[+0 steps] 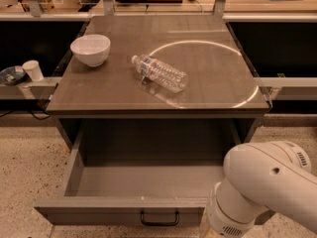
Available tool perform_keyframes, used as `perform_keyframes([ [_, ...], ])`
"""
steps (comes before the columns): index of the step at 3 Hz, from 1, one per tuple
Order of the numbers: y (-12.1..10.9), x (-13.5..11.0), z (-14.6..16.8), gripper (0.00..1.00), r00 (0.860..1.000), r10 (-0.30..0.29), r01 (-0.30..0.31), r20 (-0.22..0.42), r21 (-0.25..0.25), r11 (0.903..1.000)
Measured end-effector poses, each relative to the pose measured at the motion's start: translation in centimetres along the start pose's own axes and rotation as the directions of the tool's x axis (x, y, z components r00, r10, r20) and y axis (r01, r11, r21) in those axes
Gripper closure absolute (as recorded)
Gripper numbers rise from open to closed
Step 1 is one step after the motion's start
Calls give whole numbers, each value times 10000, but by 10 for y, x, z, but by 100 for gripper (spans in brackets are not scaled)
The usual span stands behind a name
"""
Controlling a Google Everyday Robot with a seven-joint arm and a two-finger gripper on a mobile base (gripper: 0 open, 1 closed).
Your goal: Close top drawer
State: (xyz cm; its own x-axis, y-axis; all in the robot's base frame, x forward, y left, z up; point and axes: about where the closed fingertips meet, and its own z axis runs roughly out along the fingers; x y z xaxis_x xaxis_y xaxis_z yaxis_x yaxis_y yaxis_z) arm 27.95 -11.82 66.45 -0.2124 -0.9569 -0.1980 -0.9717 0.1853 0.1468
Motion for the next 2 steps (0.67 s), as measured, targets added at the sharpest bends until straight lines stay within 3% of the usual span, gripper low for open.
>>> perform_keyframes([
  [2, 0, 0, 0, 0, 10000, 0, 0, 0, 1, 10000],
])
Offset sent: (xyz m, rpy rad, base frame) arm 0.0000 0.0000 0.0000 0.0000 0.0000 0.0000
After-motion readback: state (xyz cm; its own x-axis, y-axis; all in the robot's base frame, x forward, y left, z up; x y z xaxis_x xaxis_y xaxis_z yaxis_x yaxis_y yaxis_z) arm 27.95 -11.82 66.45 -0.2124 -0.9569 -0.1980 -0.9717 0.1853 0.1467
